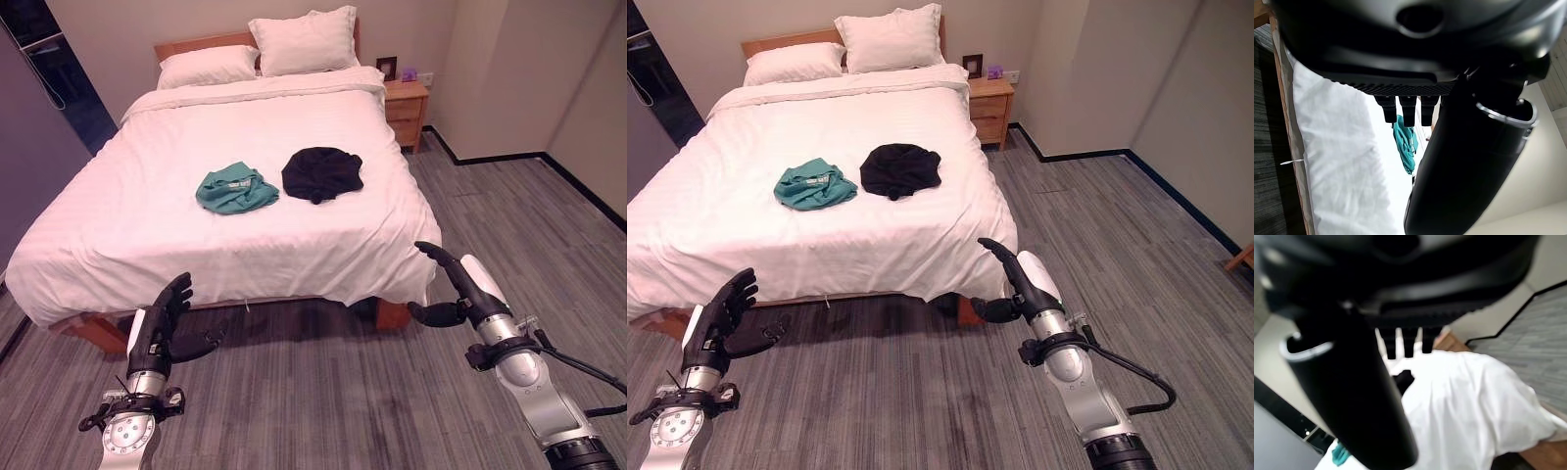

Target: Pick up bed clothes into laundry basket.

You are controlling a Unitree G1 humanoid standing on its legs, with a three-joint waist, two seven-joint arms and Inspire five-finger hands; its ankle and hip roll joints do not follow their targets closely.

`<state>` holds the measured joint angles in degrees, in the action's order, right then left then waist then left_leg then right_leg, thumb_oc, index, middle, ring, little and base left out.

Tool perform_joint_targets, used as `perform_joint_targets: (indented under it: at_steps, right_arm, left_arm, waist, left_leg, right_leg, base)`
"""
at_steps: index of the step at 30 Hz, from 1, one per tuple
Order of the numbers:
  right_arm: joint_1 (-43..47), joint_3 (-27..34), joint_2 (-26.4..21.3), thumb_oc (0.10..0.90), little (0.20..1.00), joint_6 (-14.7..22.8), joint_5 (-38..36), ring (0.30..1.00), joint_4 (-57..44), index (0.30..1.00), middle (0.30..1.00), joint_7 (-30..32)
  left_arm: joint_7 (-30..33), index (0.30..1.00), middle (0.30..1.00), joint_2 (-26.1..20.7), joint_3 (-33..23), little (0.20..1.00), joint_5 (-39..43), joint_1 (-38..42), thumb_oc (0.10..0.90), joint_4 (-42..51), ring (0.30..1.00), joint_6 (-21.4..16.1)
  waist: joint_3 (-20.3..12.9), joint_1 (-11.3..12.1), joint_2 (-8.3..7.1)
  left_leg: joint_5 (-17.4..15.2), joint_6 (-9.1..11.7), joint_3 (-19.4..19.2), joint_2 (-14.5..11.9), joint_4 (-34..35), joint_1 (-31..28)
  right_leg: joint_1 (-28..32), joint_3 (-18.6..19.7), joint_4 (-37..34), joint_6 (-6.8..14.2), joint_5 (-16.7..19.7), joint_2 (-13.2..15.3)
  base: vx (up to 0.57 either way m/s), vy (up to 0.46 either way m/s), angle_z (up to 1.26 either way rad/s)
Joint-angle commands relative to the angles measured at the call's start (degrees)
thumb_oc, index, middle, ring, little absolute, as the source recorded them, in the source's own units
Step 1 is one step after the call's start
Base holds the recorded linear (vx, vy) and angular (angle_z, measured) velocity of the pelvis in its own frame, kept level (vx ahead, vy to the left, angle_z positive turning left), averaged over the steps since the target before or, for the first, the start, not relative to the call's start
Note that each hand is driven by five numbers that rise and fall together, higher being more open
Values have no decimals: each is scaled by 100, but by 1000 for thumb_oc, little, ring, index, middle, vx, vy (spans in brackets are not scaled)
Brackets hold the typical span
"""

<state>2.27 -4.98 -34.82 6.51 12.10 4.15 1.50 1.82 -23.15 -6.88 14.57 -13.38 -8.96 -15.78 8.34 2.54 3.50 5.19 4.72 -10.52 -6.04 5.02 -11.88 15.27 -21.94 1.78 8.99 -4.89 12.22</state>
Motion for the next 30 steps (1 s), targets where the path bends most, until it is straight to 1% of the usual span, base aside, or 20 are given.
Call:
perform_joint_targets:
  at_steps: [1, 7, 10, 12, 14, 15, 16, 17, 18, 19, 20, 21, 22, 23, 24, 25, 26, 28, 29, 30]
  right_arm:
    - [617, 223, 31, 800, 900, 316, -200, 900, -255, 900, 900, 326]
    - [653, 209, -112, 800, 900, 302, -158, 900, -194, 900, 900, 307]
    - [718, 193, -255, 800, 900, 279, -122, 900, -118, 900, 900, 293]
    - [735, 209, -310, 800, 900, 268, -51, 900, -73, 900, 900, 304]
    - [703, 244, -325, 800, 900, 241, 21, 900, -54, 900, 900, 294]
    - [669, 268, -328, 800, 900, 228, 63, 900, -42, 900, 900, 294]
    - [697, 269, -356, 800, 900, 215, 99, 900, -30, 900, 900, 297]
    - [698, 265, -359, 800, 900, 236, 110, 900, -53, 900, 900, 301]
    - [683, 273, -354, 800, 900, 223, 117, 900, -87, 900, 900, 297]
    - [682, 275, -356, 800, 900, 219, 118, 900, -92, 900, 900, 295]
    - [676, 269, -364, 800, 900, 214, 115, 900, -101, 900, 900, 306]
    - [682, 294, -426, 800, 900, 210, 85, 900, -116, 900, 900, 366]
    - [696, 308, -457, 800, 900, 197, 49, 900, -82, 900, 900, 404]
    - [700, 319, -496, 800, 900, 195, 2, 900, -63, 900, 900, 436]
    - [698, 348, -511, 800, 900, 198, -34, 900, -31, 900, 900, 493]
    - [678, 366, -500, 800, 900, 186, -62, 900, -17, 900, 900, 523]
    - [649, 392, -455, 800, 900, 175, -85, 900, -20, 900, 900, 527]
    - [568, 431, -369, 800, 900, 167, -110, 900, 29, 900, 900, 562]
    - [514, 454, -358, 800, 900, 158, -104, 900, 25, 900, 900, 568]
    - [476, 491, -377, 800, 900, 159, -102, 900, 12, 900, 900, 570]
  left_arm:
    - [146, 900, 900, -324, -481, 900, 134, 441, 800, 418, 900, -411]
    - [167, 900, 900, -363, -498, 900, 165, 433, 800, 404, 900, -385]
    - [229, 900, 900, -498, -520, 900, 71, 414, 800, 438, 900, -366]
    - [239, 900, 900, -568, -487, 900, 35, 442, 800, 428, 900, -349]
    - [256, 900, 900, -598, -401, 900, 28, 503, 800, 385, 900, -319]
    - [261, 900, 900, -603, -372, 900, 36, 520, 800, 372, 900, -303]
    - [311, 900, 900, -606, -342, 900, 28, 555, 800, 361, 900, -284]
    - [341, 900, 900, -623, -333, 900, 15, 565, 800, 367, 900, -272]
    - [366, 900, 900, -645, -315, 900, -9, 591, 800, 398, 900, -260]
    - [370, 900, 900, -642, -314, 900, -12, 592, 800, 402, 900, -256]
    - [392, 900, 900, -679, -254, 900, -32, 672, 800, 400, 900, -243]
    - [444, 900, 900, -732, -184, 900, -20, 815, 800, 430, 900, -233]
    - [450, 900, 900, -747, -158, 900, -17, 872, 800, 423, 900, -223]
    - [455, 900, 900, -765, -143, 900, -34, 913, 800, 407, 900, -209]
    - [459, 900, 900, -782, -115, 900, -57, 976, 800, 384, 900, -180]
    - [466, 900, 900, -805, -102, 900, -83, 1049, 800, 382, 900, -160]
    - [466, 900, 900, -837, -106, 900, -117, 1087, 800, 359, 900, -146]
    - [490, 900, 900, -858, -62, 900, -180, 1200, 800, 240, 900, -137]
    - [500, 900, 900, -868, -33, 900, -192, 1209, 800, 209, 900, -140]
    - [491, 900, 900, -880, -23, 900, -204, 1240, 800, 193, 900, -130]
  waist:
    - [-124, 124, -334]
    - [-116, 160, -373]
    - [-77, 253, -466]
    - [-4, 310, -526]
    - [127, 331, -567]
    - [170, 329, -556]
    - [283, 335, -547]
    - [369, 331, -476]
    - [414, 290, -437]
    - [411, 296, -442]
    - [479, 226, -437]
    - [612, 69, -463]
    - [630, 24, -527]
    - [639, -15, -570]
    - [667, -96, -652]
    - [678, -150, -735]
    - [664, -221, -750]
    - [621, -364, -819]
    - [578, -441, -816]
    - [523, -523, -847]
  left_leg:
    - [-625, 165, -22, -207, -43, -86]
    - [-670, 137, 3, -171, -76, -64]
    - [-732, 79, 43, -104, -190, 2]
    - [-804, 15, 76, -55, -307, 66]
    - [-887, -63, 121, -25, -444, 84]
    - [-861, -116, 148, -22, -475, 123]
    - [-870, -173, 160, 14, -520, 121]
    - [-866, -223, 192, -43, -500, 83]
    - [-877, -276, 230, -64, -429, 28]
    - [-879, -273, 225, -59, -413, 23]
    - [-907, -305, 303, -44, -313, -87]
    - [-1016, -351, 508, 54, -198, -293]
    - [-1048, -360, 612, 152, -140, -351]
    - [-1116, -361, 706, 225, -74, -449]
    - [-1229, -328, 826, 299, -9, -597]
    - [-1326, -276, 891, 359, -2, -687]
    - [-1420, -211, 967, 303, -2, -758]
    - [-1627, -109, 1084, 259, -2, -962]
    - [-1733, -85, 1152, 218, -2, -1051]
    - [-1879, -86, 1221, 239, -2, -1174]
  right_leg:
    - [-129, -250, -582, 321, 790, 493]
    - [-180, -218, -569, 349, 803, 496]
    - [-279, -211, -310, 411, 783, 570]
    - [-490, -225, 186, 479, 812, 694]
    - [-834, -78, 1073, 601, 1033, 886]
    - [-1012, -16, 1442, 601, 1266, 975]
    - [-1341, 140, 2031, 601, 1668, 1082]
    - [-1557, 117, 2416, 601, 1843, 1078]
    - [-1797, 183, 2723, 601, 1798, 1008]
    - [-1831, 200, 2779, 601, 1764, 1021]
    - [-2112, 356, 2916, 601, 1558, 831]
    - [-2612, 559, 2657, 575, 1158, 414]
    - [-2712, 540, 2284, 534, 1144, 339]
    - [-2674, 442, 1965, 477, 1126, 268]
    - [-2763, 271, 1266, 394, 1192, 206]
    - [-2856, 166, 778, 381, 1250, 175]
    - [-2774, 12, 286, 382, 1368, 86]
    - [-2876, -97, -206, 437, 1573, 41]
    - [-2882, -116, -349, 456, 1650, -7]
    - [-2904, -44, -366, 439, 1663, -33]
  base:
    - [0, 0, 0]
    - [1, 17, 0]
    - [-27, 104, -2]
    - [-67, 114, -3]
    - [-56, 133, 3]
    - [-40, 144, 24]
    - [-16, 174, 32]
    - [39, 179, 33]
    - [59, 119, 23]
    - [100, 115, 26]
    - [235, 155, 37]
    - [311, 174, 21]
    - [345, 122, 28]
    - [318, 1, 51]
    - [367, -30, 84]
    - [382, -61, 76]
    - [379, -49, 65]
    - [419, -38, 106]
    - [439, -27, 144]
    - [425, -23, 98]
